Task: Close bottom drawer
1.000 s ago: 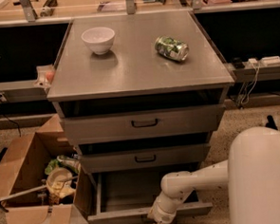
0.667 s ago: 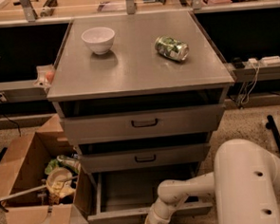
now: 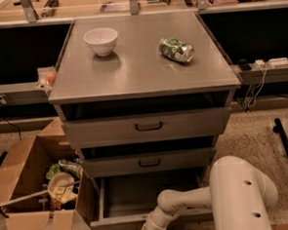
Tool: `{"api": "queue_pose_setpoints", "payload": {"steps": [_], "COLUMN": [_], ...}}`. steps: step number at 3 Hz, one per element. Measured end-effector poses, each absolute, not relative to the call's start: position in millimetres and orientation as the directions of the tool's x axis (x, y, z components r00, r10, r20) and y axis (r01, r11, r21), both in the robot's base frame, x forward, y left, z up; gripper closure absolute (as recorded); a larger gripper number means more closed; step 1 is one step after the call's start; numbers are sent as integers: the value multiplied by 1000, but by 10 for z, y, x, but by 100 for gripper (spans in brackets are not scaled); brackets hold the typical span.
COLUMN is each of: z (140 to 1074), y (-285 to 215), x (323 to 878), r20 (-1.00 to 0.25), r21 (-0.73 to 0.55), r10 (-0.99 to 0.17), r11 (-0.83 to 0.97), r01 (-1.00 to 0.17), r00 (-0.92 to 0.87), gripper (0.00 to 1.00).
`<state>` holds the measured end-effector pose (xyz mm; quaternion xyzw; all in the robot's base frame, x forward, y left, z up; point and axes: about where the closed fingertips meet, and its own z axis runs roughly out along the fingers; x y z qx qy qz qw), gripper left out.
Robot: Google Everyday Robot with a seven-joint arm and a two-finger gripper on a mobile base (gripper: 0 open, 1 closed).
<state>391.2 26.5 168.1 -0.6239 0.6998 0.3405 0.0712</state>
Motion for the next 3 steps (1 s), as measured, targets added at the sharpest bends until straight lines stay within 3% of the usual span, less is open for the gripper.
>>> {"api": "queue_pose_setpoints", "payload": {"steps": [3], "z": [1544], "y": [530], "x": [4263], "r20": [-575], "r21": [327], "r10": [-784], "r11": [44], "r01": [-944], "r00": [-236], "gripper": [100]}}
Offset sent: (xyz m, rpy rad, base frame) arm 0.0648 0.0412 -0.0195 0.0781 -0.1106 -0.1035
